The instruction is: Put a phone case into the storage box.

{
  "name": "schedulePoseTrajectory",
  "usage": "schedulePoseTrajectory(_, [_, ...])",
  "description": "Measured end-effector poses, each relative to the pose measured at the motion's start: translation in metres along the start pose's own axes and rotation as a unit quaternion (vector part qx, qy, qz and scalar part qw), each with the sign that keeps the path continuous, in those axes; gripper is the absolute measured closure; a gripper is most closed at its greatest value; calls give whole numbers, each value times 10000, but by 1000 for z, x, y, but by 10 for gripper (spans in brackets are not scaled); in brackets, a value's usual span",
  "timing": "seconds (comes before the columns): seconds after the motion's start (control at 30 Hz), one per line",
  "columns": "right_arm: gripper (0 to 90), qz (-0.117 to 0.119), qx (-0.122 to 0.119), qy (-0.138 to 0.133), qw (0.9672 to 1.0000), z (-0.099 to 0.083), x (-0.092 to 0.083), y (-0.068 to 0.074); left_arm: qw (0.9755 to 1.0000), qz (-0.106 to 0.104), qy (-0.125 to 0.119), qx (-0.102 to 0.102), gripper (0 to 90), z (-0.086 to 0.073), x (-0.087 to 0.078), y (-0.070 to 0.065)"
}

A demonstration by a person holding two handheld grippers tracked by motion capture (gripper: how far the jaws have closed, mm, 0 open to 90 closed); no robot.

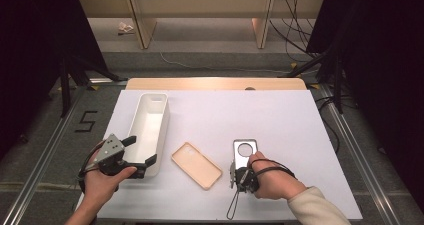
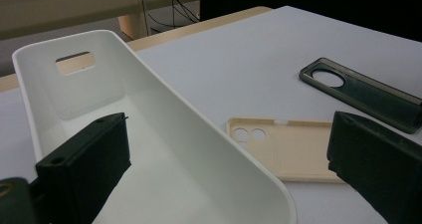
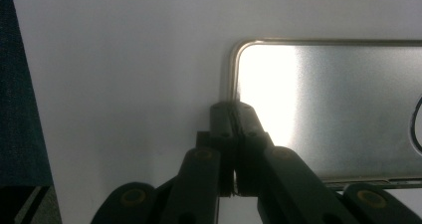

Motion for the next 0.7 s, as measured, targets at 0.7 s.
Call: schedulePoseTrajectory(0.7, [897, -141, 137, -302, 9993, -5, -15, -5, 10000, 7, -11, -3, 26, 0, 0, 0])
Point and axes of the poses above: each handheld gripper's, and its own axes: x roughly forward along the jaws, z roughly out of its top, y roughly to its left, the point moved 6 cm from there along x, roughly forward along the jaws, and after that the axes turned 5 degrees about x, right-handed, at the moved point
